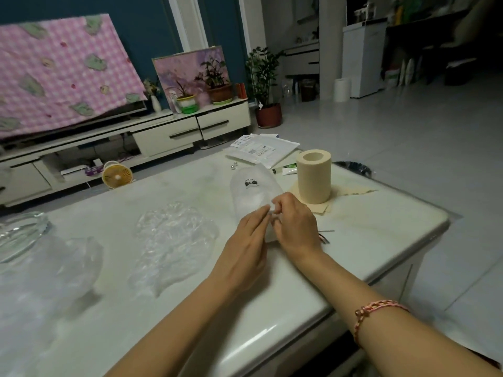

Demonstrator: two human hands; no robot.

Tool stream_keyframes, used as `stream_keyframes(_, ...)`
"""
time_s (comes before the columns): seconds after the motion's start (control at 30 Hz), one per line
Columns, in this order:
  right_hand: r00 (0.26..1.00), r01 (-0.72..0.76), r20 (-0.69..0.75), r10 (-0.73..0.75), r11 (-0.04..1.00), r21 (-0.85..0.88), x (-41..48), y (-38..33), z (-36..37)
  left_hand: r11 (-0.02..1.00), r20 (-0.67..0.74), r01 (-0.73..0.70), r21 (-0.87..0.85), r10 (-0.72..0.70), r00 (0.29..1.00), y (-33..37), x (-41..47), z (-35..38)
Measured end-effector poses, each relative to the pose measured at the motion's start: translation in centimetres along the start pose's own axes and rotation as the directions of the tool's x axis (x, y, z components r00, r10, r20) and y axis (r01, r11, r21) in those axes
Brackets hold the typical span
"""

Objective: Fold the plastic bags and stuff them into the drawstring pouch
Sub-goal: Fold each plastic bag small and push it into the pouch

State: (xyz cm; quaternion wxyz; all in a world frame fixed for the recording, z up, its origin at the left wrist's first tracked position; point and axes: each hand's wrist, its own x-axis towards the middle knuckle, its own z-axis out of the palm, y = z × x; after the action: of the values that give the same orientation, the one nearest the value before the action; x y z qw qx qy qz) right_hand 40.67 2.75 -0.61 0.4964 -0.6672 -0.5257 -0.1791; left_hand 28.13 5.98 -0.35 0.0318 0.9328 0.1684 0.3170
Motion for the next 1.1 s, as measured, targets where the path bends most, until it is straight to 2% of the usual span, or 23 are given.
stream_keyframes(0.07, 0.989, 0.142, -0.019, -0.146, 0.98, -0.136, -0.2, 0.1, 0.4, 1.0, 0.016, -0.022, -0.012, 0.022, 1.0, 0.1, -0.5, -0.3)
stream_keyframes(0.13, 0.985, 0.173, 0.021, -0.173, 0.958, -0.228, -0.2, 0.2, 0.8, 0.999, 0.047, -0.038, -0.019, 0.039, 0.998, 0.4, -1.3, -0.5)
stream_keyframes(0.27, 0.961, 0.105, 0.276, 0.001, 0.925, -0.366, 0.0, -0.5, 1.4, 1.0, 0.086, -0.013, 0.011, 0.013, 0.996, 0.1, -3.5, -0.9)
stream_keyframes(0.37, 0.891, 0.034, 0.426, 0.159, 0.911, -0.411, 0.3, -1.1, 1.6, 0.992, 0.103, -0.005, 0.126, -0.008, 0.995, -1.4, -5.1, -2.0)
stream_keyframes(0.43, 0.859, 0.017, 0.471, 0.201, 0.908, -0.419, 0.1, -1.0, 1.6, 0.971, 0.118, 0.059, 0.231, -0.088, 0.989, -2.5, -6.5, -3.1)
stream_keyframes(0.5, 0.848, -0.014, 0.477, 0.231, 0.91, -0.415, -0.3, -1.5, 1.2, 0.932, 0.088, 0.2, 0.303, -0.236, 0.968, -3.3, -7.9, -4.5)
stream_keyframes(0.57, 0.878, 0.001, 0.435, 0.201, 0.908, -0.42, -0.9, -1.5, 0.8, 0.863, 0.105, 0.378, 0.335, -0.433, 0.895, -4.1, -8.6, -5.7)
stream_keyframes(0.6, 0.898, 0.027, 0.41, 0.157, 0.913, -0.408, -1.3, -1.8, 0.9, 0.845, 0.107, 0.419, 0.332, -0.475, 0.874, -4.7, -9.3, -6.5)
stream_keyframes(0.67, 0.943, 0.068, 0.328, 0.055, 0.934, -0.351, -2.1, -2.1, 1.1, 0.851, 0.086, 0.417, 0.32, -0.465, 0.881, -5.8, -10.3, -7.6)
stream_keyframes(0.83, 0.961, 0.112, 0.275, -0.027, 0.948, -0.298, -2.9, -4.4, 0.6, 0.85, 0.068, 0.433, 0.301, -0.471, 0.879, -6.5, -10.9, -9.3)
stream_keyframes(0.9, 0.964, 0.133, 0.258, -0.067, 0.96, -0.246, -3.1, -5.4, 0.4, 0.857, 0.002, 0.446, 0.259, -0.462, 0.887, -6.1, -10.7, -9.9)
stream_keyframes(1.0, 0.958, 0.189, 0.234, -0.169, 0.98, -0.066, -3.0, -7.5, -0.1, 0.903, -0.069, 0.403, 0.15, -0.397, 0.915, -5.3, -11.2, -10.9)
stream_keyframes(1.1, 0.954, 0.15, 0.237, -0.186, 0.976, 0.16, -2.9, -9.9, -1.4, 0.937, 0.03, 0.35, -0.004, -0.35, 0.936, -3.8, -12.8, -11.6)
